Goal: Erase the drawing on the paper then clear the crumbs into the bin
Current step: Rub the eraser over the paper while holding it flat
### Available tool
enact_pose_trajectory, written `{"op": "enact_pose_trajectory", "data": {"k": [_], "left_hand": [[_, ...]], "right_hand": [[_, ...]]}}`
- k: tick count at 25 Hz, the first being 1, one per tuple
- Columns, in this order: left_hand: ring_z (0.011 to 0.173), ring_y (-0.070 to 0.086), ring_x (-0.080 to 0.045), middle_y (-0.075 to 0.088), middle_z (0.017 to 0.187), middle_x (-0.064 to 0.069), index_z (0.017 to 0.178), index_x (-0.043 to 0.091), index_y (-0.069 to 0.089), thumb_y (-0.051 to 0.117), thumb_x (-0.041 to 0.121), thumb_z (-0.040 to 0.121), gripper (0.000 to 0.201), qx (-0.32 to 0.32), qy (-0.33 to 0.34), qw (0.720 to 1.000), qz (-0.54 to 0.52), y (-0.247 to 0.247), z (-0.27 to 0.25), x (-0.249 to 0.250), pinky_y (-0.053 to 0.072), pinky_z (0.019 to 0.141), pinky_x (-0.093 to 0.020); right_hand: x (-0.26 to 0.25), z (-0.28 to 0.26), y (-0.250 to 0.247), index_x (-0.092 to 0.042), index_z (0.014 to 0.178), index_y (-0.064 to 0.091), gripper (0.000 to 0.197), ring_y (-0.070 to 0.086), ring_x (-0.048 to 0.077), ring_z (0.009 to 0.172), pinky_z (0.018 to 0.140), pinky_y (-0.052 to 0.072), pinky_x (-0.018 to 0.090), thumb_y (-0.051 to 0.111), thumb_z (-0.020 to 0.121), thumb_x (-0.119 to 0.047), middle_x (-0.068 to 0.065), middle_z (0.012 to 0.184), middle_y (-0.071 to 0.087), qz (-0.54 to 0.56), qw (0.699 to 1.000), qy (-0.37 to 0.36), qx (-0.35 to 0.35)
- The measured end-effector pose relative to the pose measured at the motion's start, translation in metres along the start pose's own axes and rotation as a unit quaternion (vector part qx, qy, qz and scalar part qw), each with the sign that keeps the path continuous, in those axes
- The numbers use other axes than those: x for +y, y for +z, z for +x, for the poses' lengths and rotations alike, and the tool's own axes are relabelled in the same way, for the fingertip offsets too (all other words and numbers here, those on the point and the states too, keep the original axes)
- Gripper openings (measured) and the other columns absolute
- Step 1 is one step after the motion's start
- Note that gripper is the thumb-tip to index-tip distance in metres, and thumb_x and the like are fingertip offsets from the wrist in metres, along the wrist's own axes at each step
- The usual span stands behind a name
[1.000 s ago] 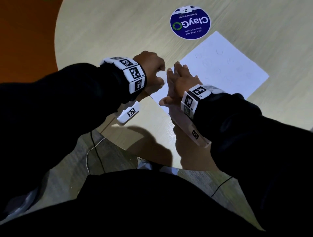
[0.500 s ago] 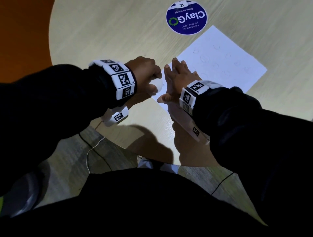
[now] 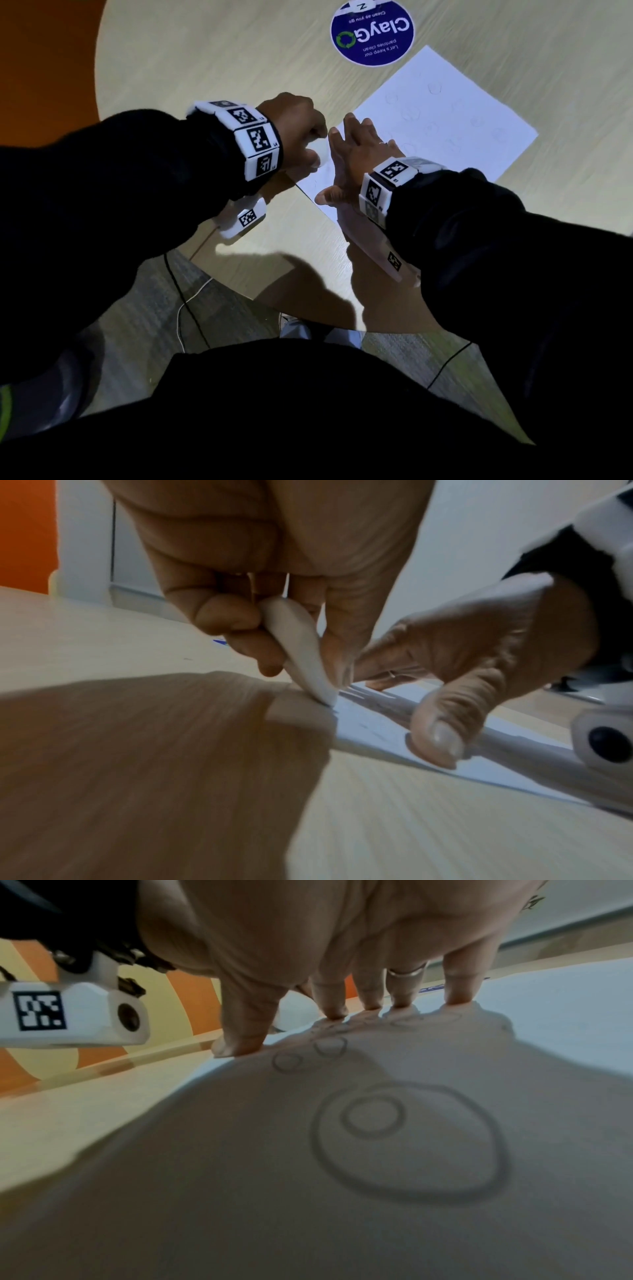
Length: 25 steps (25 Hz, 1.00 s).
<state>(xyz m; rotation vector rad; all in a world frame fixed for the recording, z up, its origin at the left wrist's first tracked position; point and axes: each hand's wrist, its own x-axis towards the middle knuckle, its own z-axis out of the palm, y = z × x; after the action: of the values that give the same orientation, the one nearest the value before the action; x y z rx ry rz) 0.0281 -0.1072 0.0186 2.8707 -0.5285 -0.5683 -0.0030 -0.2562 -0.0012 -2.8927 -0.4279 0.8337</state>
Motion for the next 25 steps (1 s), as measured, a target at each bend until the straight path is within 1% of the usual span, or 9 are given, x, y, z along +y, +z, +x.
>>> {"op": "enact_pose_trajectory", "data": {"k": [4,8,11,12,15,17,21,23,25], "left_hand": [[0.101,0.054,-0.027,0.059,0.103,-0.006,0.117,0.014,0.066,0.077,0.031,0.076,0.046,-0.038,0.03,0.999,0.005,0.006,-0.009,-0.007,0.046,0.084,-0.038],[0.106,0.054,-0.029,0.058,0.11,-0.008,0.122,0.015,0.063,0.075,0.03,0.078,0.047,0.002,-0.001,1.0,-0.002,0.0,0.0,-0.004,0.046,0.088,-0.04],[0.092,0.052,-0.023,0.055,0.096,-0.003,0.115,0.014,0.066,0.077,0.03,0.075,0.045,-0.024,0.015,1.0,-0.005,0.006,-0.01,-0.007,0.047,0.083,-0.038],[0.091,0.05,-0.022,0.053,0.094,-0.001,0.115,0.015,0.066,0.078,0.03,0.075,0.045,-0.034,0.02,0.999,-0.001,0.008,-0.013,-0.007,0.047,0.083,-0.038],[0.102,0.054,-0.027,0.056,0.102,-0.003,0.12,0.016,0.063,0.076,0.031,0.077,0.048,-0.005,-0.007,1.0,-0.005,0.005,-0.004,-0.003,0.045,0.081,-0.035],[0.104,0.055,-0.028,0.059,0.105,-0.003,0.121,0.015,0.063,0.076,0.031,0.077,0.048,0.004,-0.015,1.0,-0.008,0.005,-0.002,-0.003,0.043,0.08,-0.034],[0.099,0.054,-0.027,0.051,0.093,0.001,0.116,0.014,0.065,0.078,0.031,0.076,0.046,-0.033,0.005,0.999,0.019,0.008,-0.008,-0.006,0.045,0.079,-0.036],[0.1,0.055,-0.027,0.05,0.092,0.002,0.118,0.015,0.064,0.077,0.031,0.077,0.045,-0.013,-0.009,1.0,0.01,0.007,-0.004,-0.007,0.042,0.076,-0.032],[0.102,0.055,-0.028,0.05,0.093,0.002,0.119,0.016,0.064,0.076,0.03,0.078,0.045,0.001,-0.016,1.0,0.009,0.008,-0.001,-0.007,0.041,0.076,-0.032]], "right_hand": [[0.002,0.0,-0.001,-0.019,0.151,0.004,0.107,-0.009,0.029,0.146,0.113,0.014,0.058,0.067,0.075,-0.06,0.007,0.158,-0.011,0.009,1.0,-0.002,-0.004],[0.002,0.0,-0.001,-0.019,0.151,0.005,0.107,-0.008,0.028,0.146,0.114,0.014,0.058,0.067,0.075,-0.062,0.007,0.158,-0.01,0.008,1.0,-0.005,-0.001],[0.003,-0.001,0.0,-0.018,0.151,0.005,0.108,-0.008,0.028,0.146,0.114,0.013,0.058,0.067,0.074,-0.062,0.006,0.158,-0.01,0.013,1.0,-0.009,0.002],[0.003,-0.001,0.0,-0.018,0.152,0.005,0.108,-0.008,0.027,0.146,0.114,0.013,0.057,0.067,0.075,-0.062,0.006,0.158,-0.01,0.014,1.0,-0.009,0.002],[0.003,-0.001,-0.001,-0.019,0.151,0.004,0.107,-0.008,0.028,0.146,0.114,0.013,0.057,0.066,0.075,-0.061,0.007,0.158,-0.01,0.01,1.0,-0.006,-0.002],[0.002,-0.001,-0.002,-0.018,0.151,0.005,0.107,-0.008,0.028,0.146,0.113,0.014,0.057,0.067,0.075,-0.061,0.007,0.158,-0.01,0.009,1.0,-0.008,-0.005],[0.002,0.0,-0.002,-0.019,0.151,0.005,0.107,-0.008,0.028,0.146,0.114,0.014,0.057,0.067,0.075,-0.061,0.007,0.158,-0.01,0.007,1.0,-0.005,-0.004],[0.003,0.0,-0.002,-0.019,0.151,0.004,0.107,-0.008,0.028,0.146,0.114,0.014,0.057,0.066,0.075,-0.062,0.007,0.158,-0.01,0.003,1.0,-0.004,-0.005],[0.003,0.001,-0.001,-0.019,0.151,0.005,0.108,-0.007,0.029,0.146,0.113,0.016,0.057,0.065,0.074,-0.063,0.007,0.158,-0.009,0.0,1.0,-0.001,-0.001]]}}
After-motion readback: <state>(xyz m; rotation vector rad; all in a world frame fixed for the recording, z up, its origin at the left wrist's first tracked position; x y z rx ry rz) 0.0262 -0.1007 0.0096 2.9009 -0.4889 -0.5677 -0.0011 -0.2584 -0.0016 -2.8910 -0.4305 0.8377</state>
